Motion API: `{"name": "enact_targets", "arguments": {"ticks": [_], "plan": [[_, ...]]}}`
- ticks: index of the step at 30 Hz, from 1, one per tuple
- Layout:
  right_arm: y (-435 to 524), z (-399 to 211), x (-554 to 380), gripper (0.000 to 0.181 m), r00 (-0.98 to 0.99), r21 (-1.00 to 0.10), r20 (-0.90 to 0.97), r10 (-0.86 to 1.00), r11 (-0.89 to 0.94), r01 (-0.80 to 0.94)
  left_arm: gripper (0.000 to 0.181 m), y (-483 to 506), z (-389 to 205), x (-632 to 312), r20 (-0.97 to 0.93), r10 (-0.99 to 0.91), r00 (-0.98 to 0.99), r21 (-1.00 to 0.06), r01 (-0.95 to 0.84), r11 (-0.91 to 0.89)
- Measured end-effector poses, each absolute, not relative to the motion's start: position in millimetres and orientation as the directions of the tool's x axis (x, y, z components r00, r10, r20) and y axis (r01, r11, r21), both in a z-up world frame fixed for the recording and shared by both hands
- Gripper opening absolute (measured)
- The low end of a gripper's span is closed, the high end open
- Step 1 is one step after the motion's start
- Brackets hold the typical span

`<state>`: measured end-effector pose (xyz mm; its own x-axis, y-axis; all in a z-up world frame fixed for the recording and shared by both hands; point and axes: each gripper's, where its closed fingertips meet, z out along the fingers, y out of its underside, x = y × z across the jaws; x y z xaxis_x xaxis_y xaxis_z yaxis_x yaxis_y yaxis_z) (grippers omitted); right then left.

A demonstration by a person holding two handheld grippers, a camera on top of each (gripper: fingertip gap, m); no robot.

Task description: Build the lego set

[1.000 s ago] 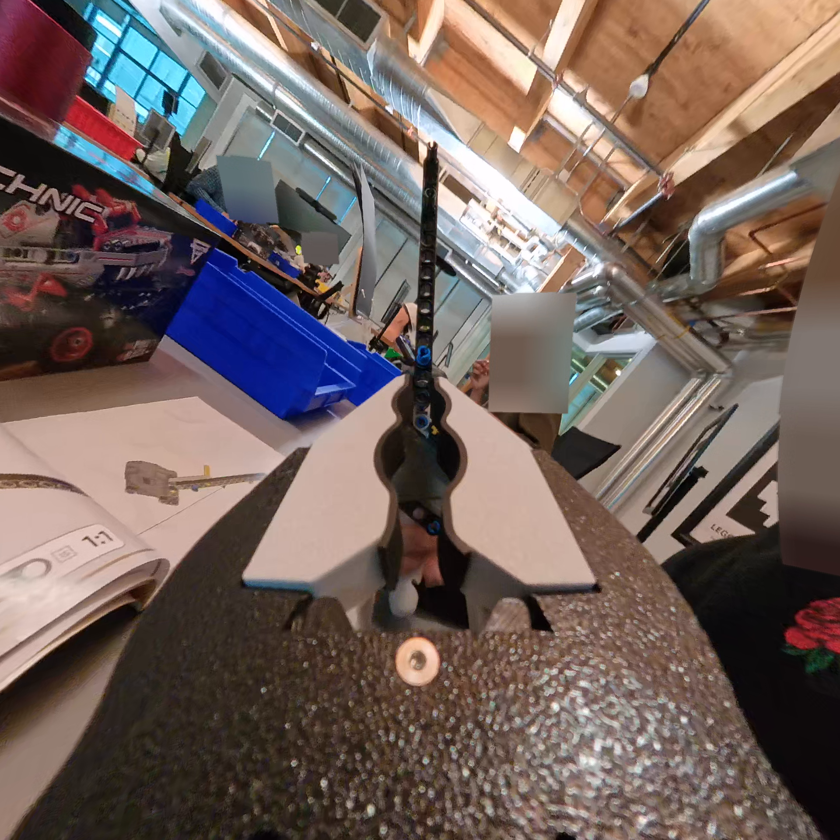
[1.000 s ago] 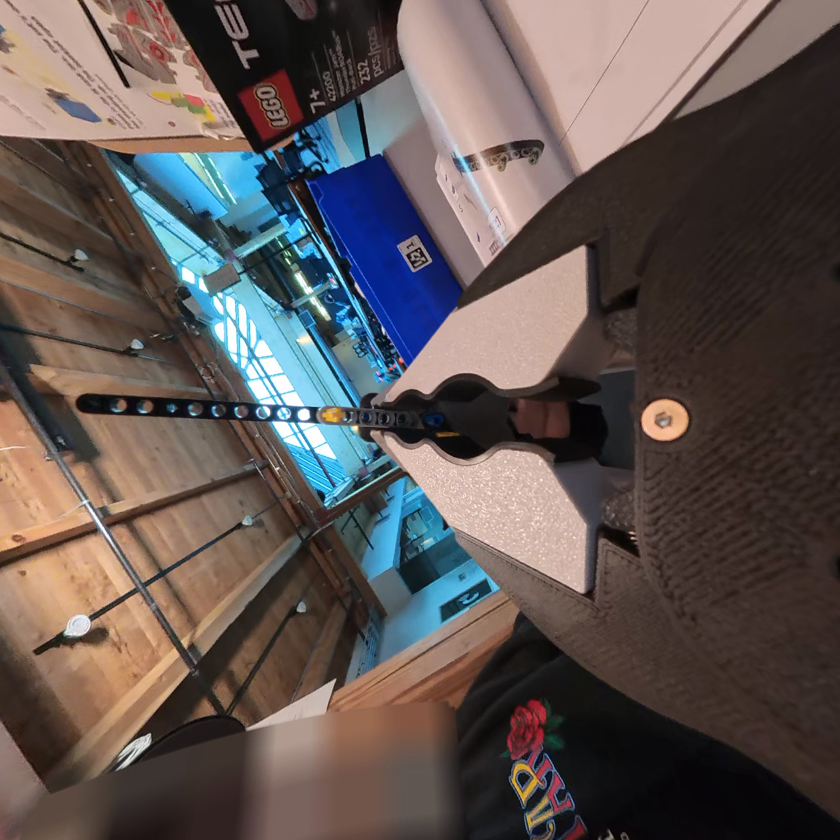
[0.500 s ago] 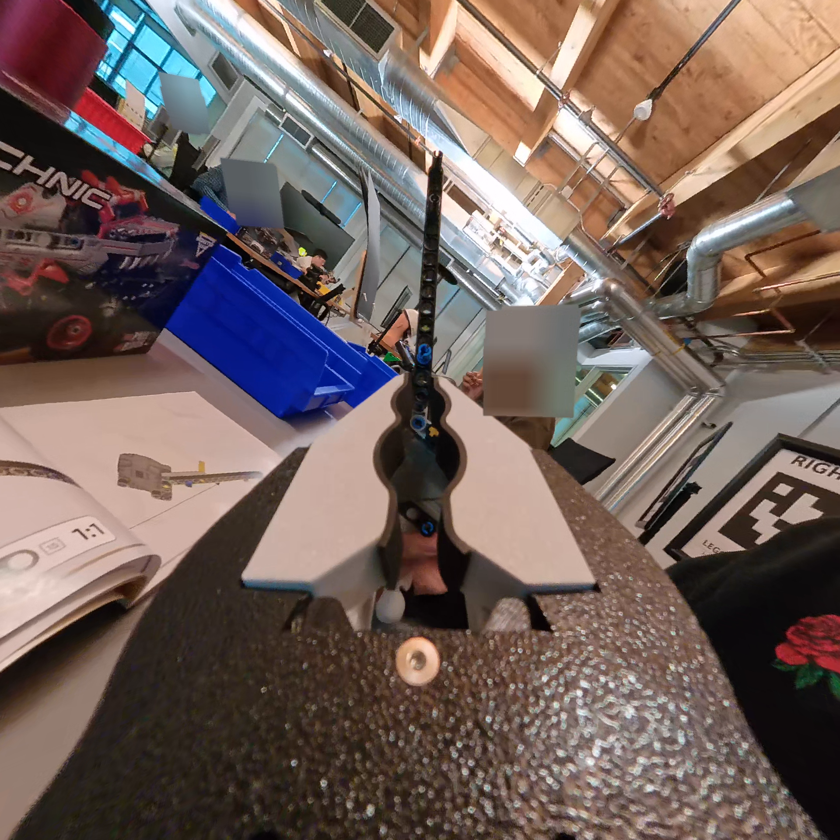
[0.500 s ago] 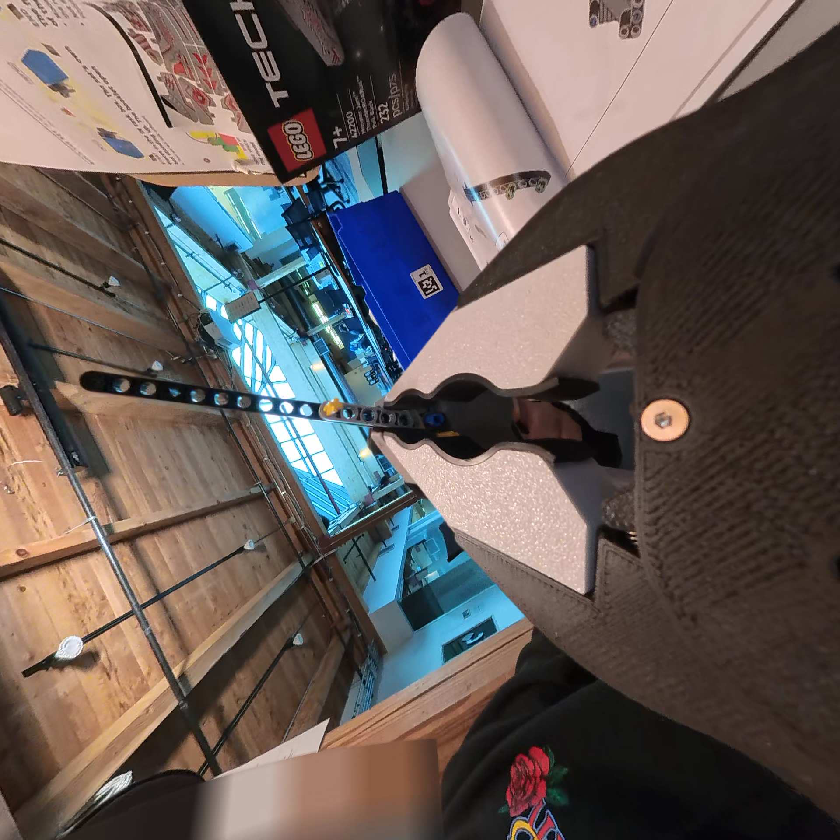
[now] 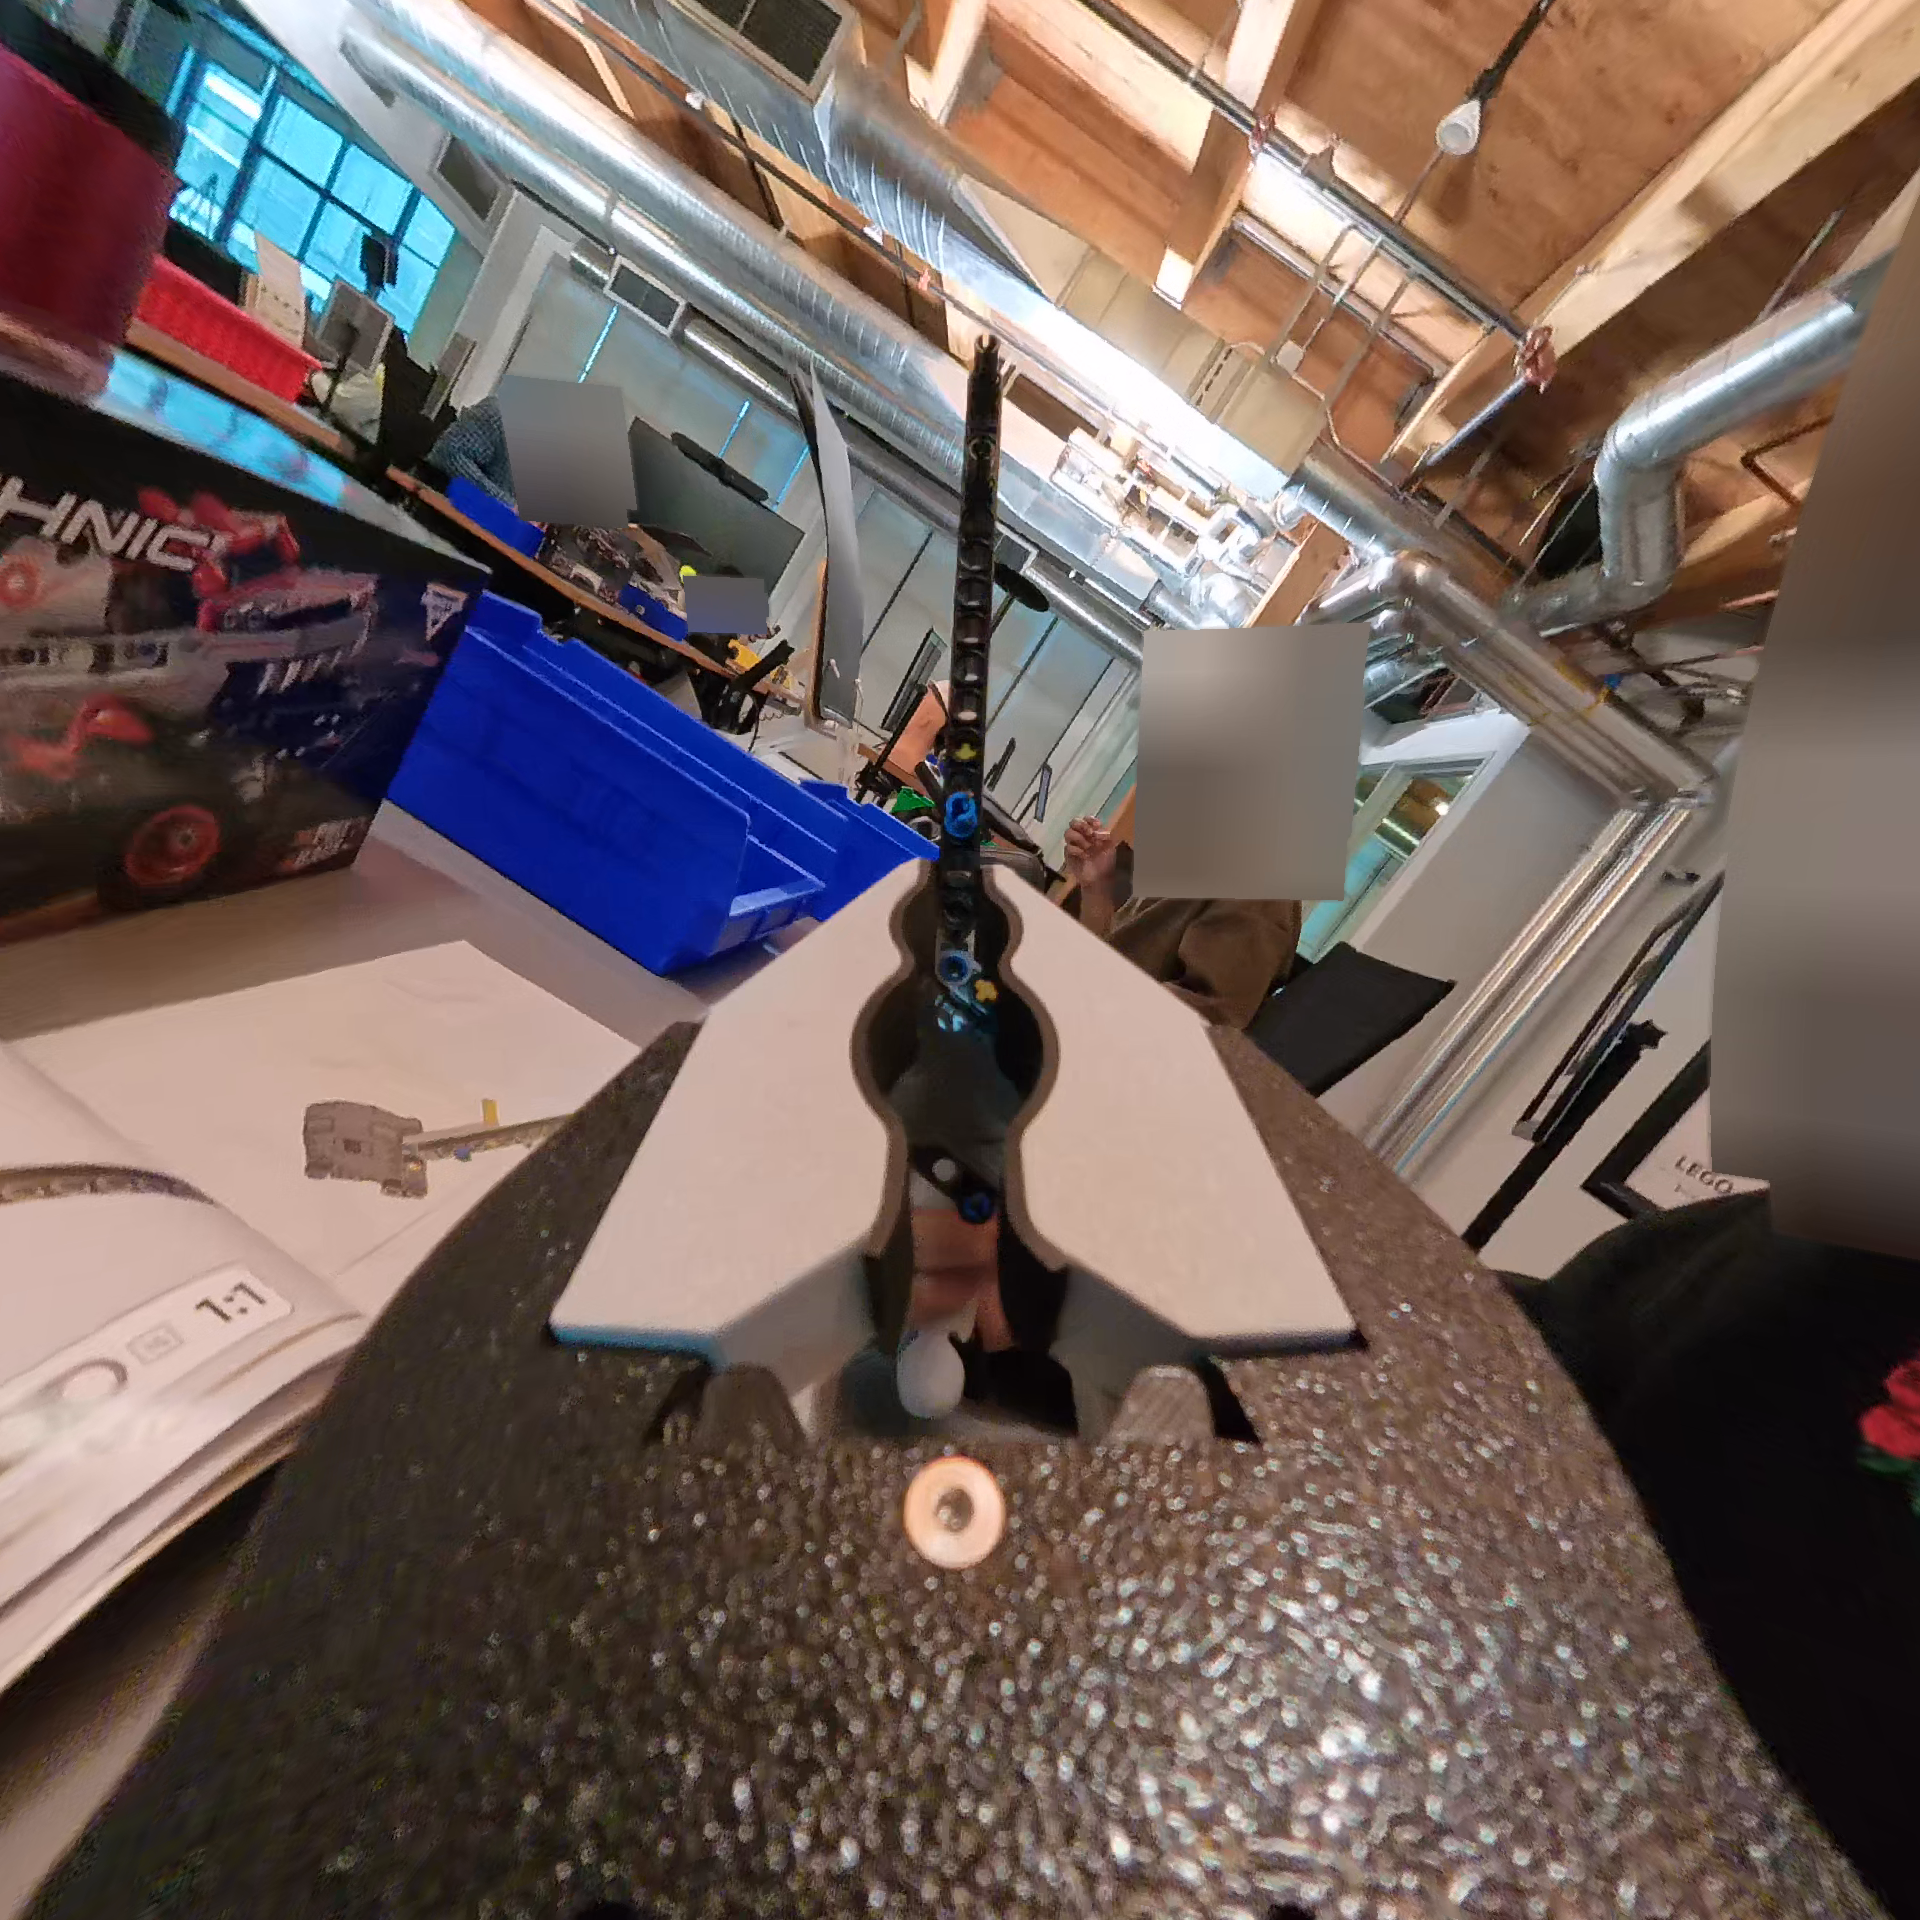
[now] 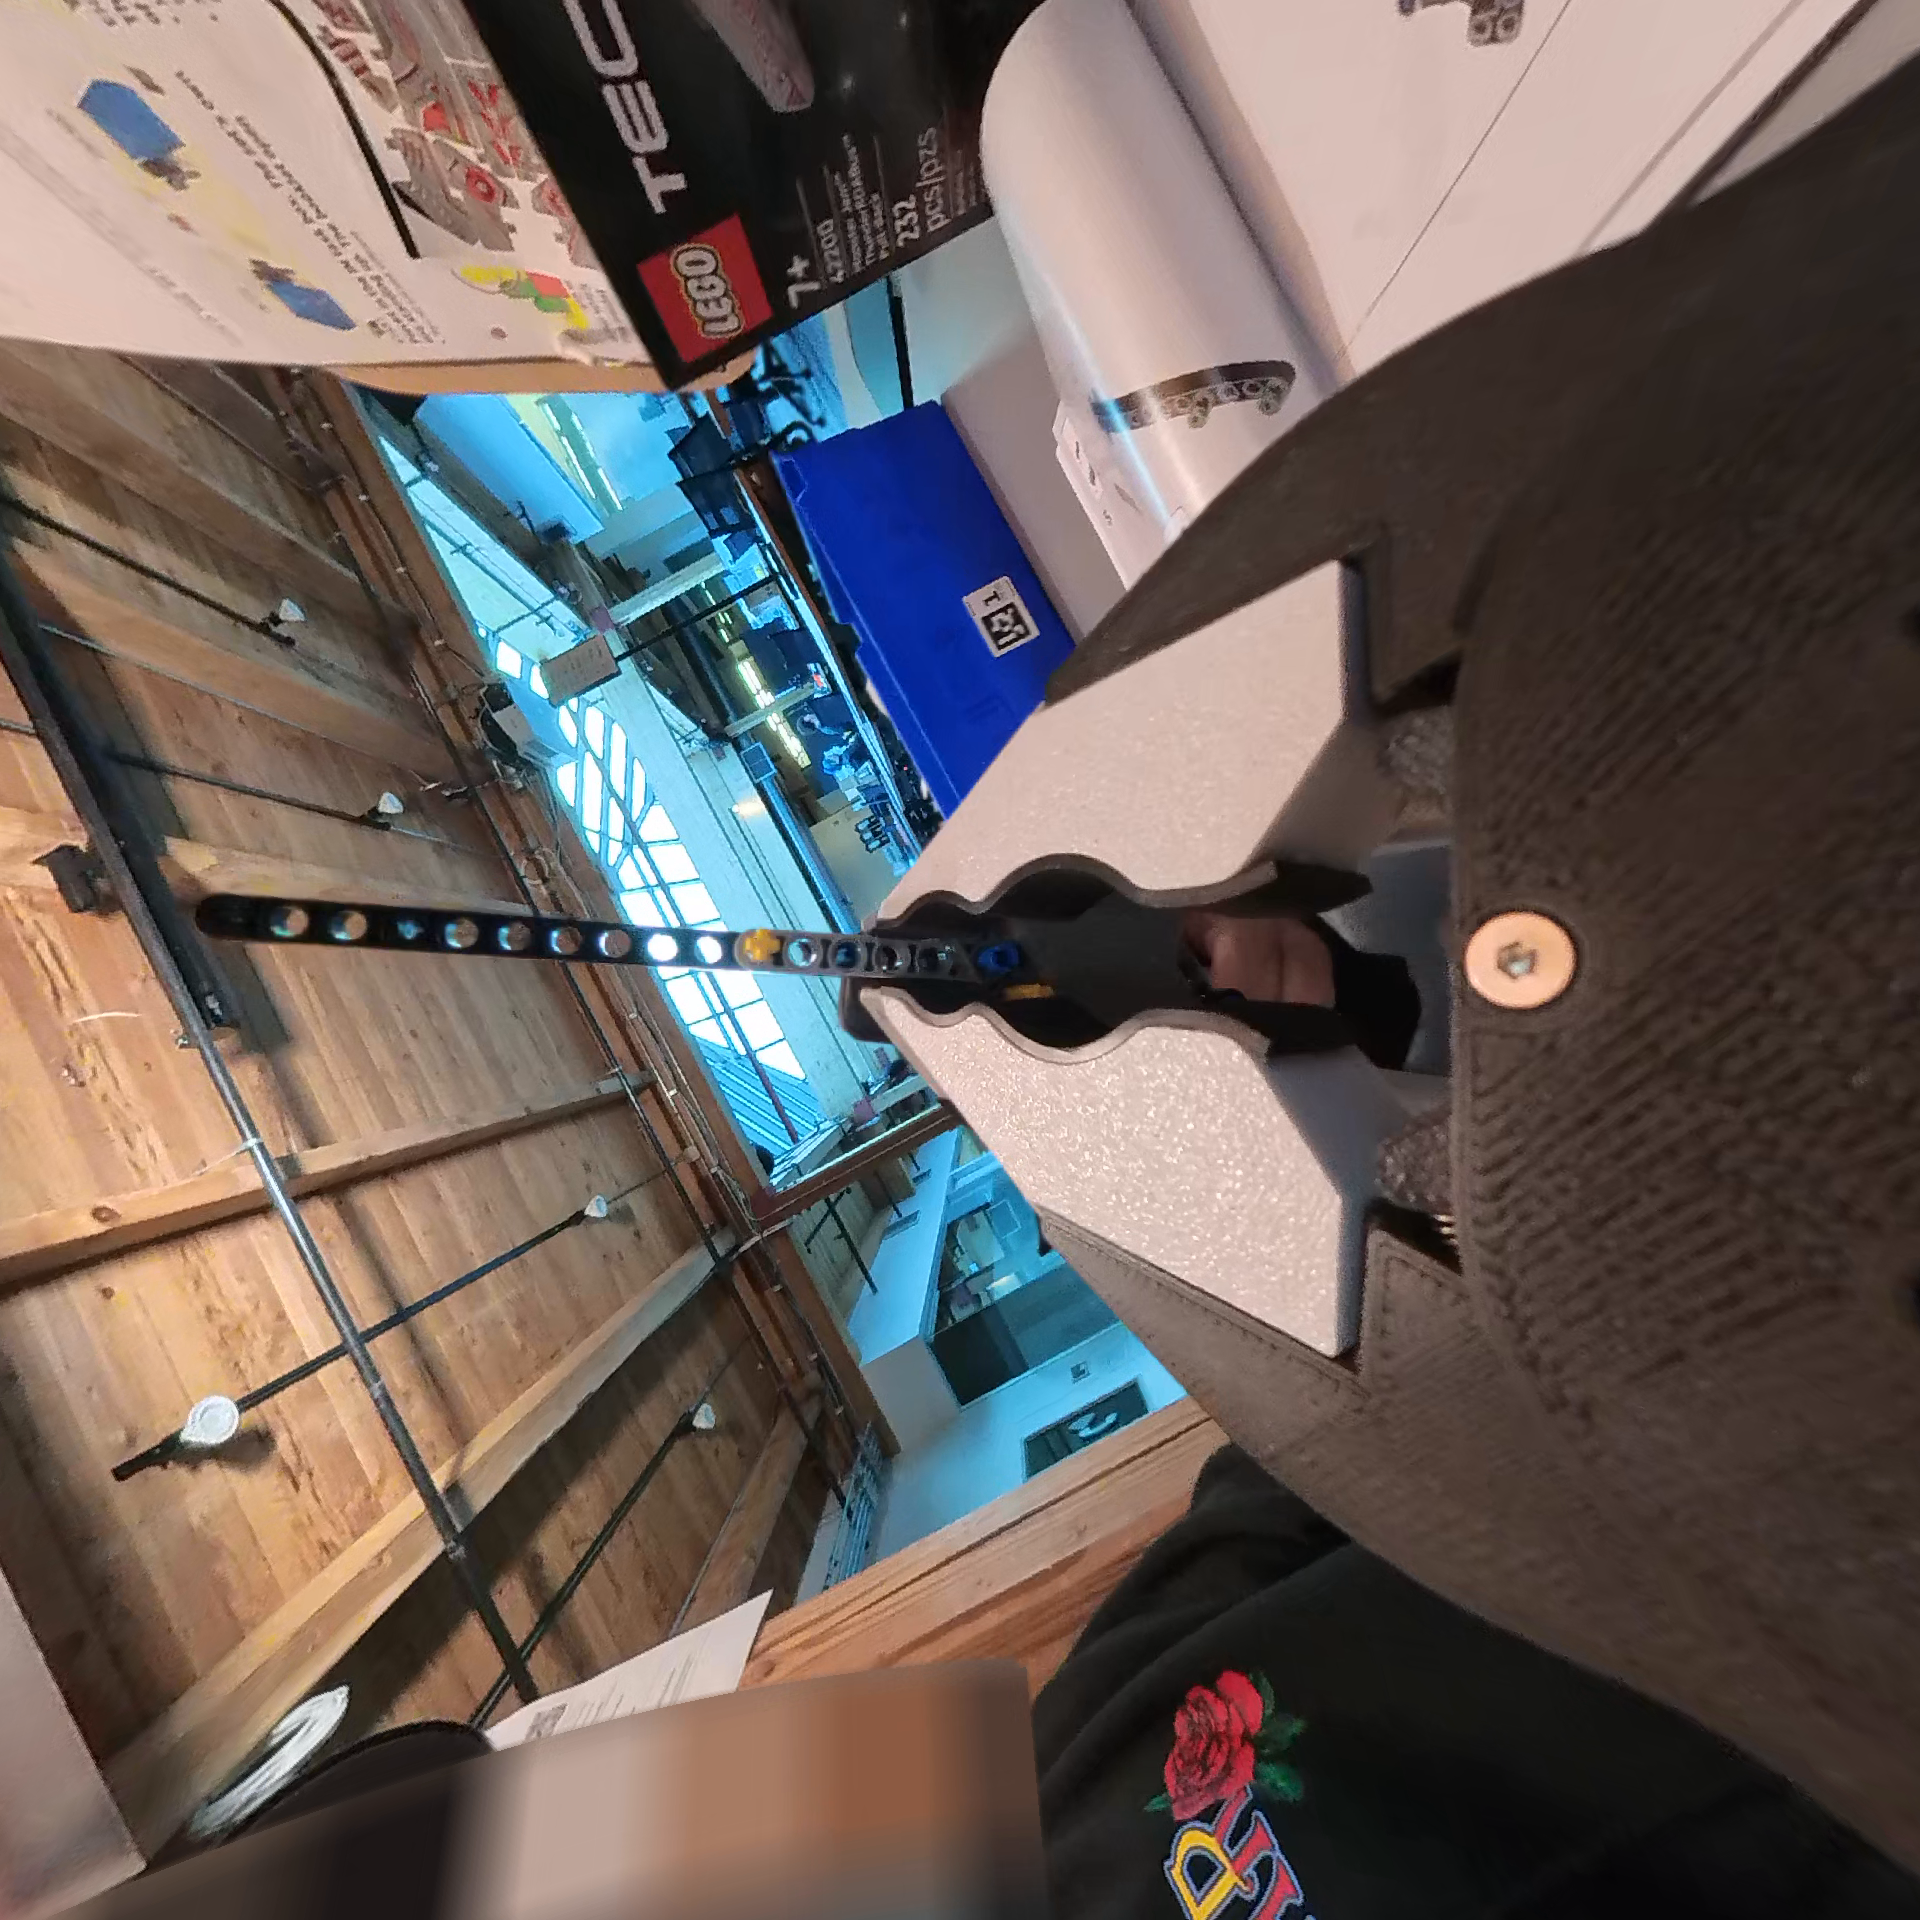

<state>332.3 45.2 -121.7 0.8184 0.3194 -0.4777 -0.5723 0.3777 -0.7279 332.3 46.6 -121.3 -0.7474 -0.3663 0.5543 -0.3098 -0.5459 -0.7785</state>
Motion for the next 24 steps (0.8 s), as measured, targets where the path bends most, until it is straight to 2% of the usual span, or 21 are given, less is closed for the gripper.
{"name": "enact_targets", "arguments": {"ticks": [8,10,15,19,24], "plan": [[46,-122,326,0.005,0.816,-0.736,-0.467,0.340,0.362,-0.572,0.006,48,-122,326,0.466,-0.419,-0.779,-0.849,-0.260,-0.459],[46,-121,326,0.005,0.815,-0.735,-0.466,0.343,0.363,-0.573,0.015,47,-125,326,0.453,-0.434,-0.779,-0.863,-0.262,-0.431],[47,-123,323,0.005,0.819,-0.750,-0.458,0.346,0.344,-0.565,0.019,48,-127,325,0.424,-0.449,-0.787,-0.885,-0.256,-0.388],[45,-124,323,0.005,0.820,-0.755,-0.457,0.346,0.336,-0.563,0.017,54,-135,318,0.395,-0.442,-0.805,-0.914,-0.296,-0.277],[52,-138,315,0.005,0.854,-0.834,-0.419,0.308,0.243,-0.496,0.017,59,-145,310,0.395,-0.421,-0.817,-0.919,-0.354,-0.174]]}}
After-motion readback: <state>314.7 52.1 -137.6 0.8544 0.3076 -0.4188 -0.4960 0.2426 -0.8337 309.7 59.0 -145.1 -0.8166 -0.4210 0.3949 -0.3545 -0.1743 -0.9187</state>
